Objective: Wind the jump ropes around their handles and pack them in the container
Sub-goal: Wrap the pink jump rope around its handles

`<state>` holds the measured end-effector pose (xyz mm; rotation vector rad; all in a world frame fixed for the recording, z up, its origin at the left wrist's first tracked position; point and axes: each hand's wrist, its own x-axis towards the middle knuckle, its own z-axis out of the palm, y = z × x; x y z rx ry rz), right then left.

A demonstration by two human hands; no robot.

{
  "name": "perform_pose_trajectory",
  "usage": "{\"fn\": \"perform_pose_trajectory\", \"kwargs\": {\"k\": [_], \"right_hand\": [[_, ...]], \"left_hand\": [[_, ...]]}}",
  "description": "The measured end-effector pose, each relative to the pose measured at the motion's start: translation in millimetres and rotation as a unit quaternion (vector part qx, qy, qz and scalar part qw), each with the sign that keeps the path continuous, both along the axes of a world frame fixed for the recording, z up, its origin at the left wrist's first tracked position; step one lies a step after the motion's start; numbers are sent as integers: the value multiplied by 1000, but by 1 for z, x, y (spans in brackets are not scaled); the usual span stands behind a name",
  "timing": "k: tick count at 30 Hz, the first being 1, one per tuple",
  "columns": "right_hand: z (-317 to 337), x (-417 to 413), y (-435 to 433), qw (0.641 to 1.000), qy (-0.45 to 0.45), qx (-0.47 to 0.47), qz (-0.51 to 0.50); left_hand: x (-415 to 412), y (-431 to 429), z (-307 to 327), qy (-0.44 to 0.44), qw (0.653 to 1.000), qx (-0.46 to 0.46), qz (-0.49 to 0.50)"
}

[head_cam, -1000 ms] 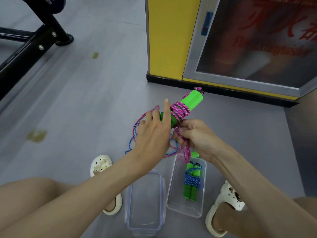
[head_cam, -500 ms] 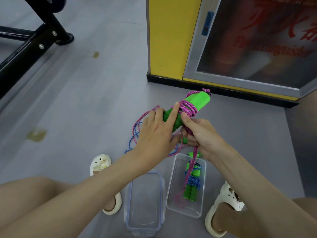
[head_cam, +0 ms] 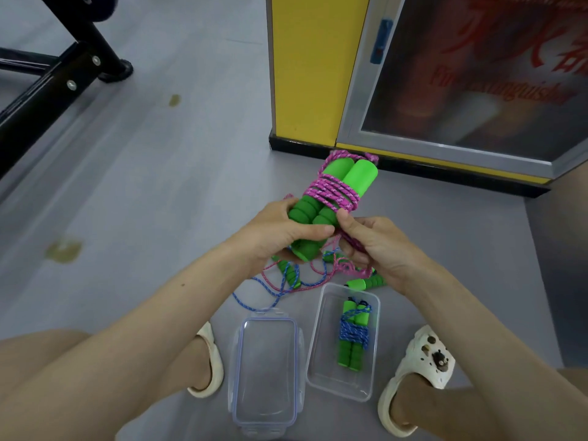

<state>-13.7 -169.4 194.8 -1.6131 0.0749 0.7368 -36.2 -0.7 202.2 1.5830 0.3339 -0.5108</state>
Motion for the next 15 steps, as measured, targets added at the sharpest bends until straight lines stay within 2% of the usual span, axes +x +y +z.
{"fn": "perform_pose_trajectory", "kwargs": {"k": [3, 6, 9, 11, 15], "right_hand": [[-3, -1, -2, 998, -20, -55, 17], [-2, -1, -3, 996, -21, -80, 19], [-4, 1, -2, 995, -8, -93, -23], [-6, 3, -2, 995, 6, -86, -58], [-5, 3, -1, 993, 14, -82, -80]], "left_hand": [[4, 1, -5, -58, 990, 120, 39], [4, 1, -7, -75, 984, 152, 46], [3, 1, -7, -100, 975, 198, 16], [3, 0, -6, -95, 978, 186, 14], [4, 1, -2, -41, 993, 104, 32]]}}
